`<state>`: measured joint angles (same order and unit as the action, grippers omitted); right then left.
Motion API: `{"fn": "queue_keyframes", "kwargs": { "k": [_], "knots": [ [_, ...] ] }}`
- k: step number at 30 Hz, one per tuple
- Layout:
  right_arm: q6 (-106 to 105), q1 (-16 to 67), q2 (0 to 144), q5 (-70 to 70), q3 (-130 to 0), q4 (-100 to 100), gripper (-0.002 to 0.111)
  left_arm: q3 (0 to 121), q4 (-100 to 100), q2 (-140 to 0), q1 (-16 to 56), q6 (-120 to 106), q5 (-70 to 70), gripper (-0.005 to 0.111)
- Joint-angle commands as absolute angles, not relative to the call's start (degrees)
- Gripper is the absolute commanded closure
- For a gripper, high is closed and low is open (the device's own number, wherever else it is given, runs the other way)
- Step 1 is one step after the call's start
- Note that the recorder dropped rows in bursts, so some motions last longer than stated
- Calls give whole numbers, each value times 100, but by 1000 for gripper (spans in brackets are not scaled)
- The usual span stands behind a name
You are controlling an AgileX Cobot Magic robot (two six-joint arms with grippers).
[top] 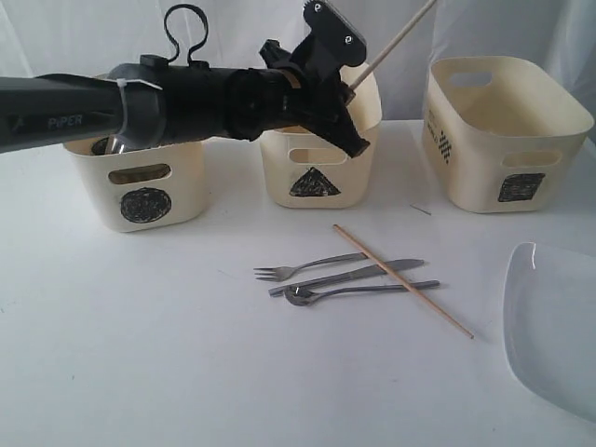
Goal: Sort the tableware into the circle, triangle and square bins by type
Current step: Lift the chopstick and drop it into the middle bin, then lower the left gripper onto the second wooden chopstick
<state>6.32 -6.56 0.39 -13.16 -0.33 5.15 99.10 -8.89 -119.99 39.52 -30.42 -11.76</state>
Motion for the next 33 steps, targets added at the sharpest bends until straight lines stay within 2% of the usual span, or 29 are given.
{"fn": "queue_keyframes", "kwargs": {
  "k": [1, 4, 6, 10, 12, 19, 24, 28, 33],
  "knots": [
    [623, -499, 0, -1276, 0, 542, 108, 10012, -1074, -11995, 3766, -2974, -840, 107],
    [623, -445, 0, -1262, 0, 542, 108, 10012, -1464, -11995, 3711, -2974, -429, 107],
    [623, -445, 0, -1262, 0, 542, 108, 10012, -1461, -11995, 3707, -2974, -382, 102],
    [623, -445, 0, -1262, 0, 542, 108, 10012, -1668, -11995, 3672, -2855, -476, 75],
    [623, -445, 0, -1262, 0, 542, 108, 10012, -1665, -11968, 3672, -2715, -297, 70],
    [623, -445, 0, -1262, 0, 542, 108, 10000, -1665, -11554, 3672, -2527, 295, 69],
    [623, -445, 0, -1262, 0, 542, 108, 10000, -1600, -11192, 3731, -2907, 1706, 69],
    [623, -445, 0, -1262, 0, 542, 108, 10000, -1672, -11024, 4028, -3918, 2981, 69],
    [623, -445, 0, -1262, 0, 542, 108, 10000, -1931, -11024, 4466, -5011, 3937, 69]
  ]
}}
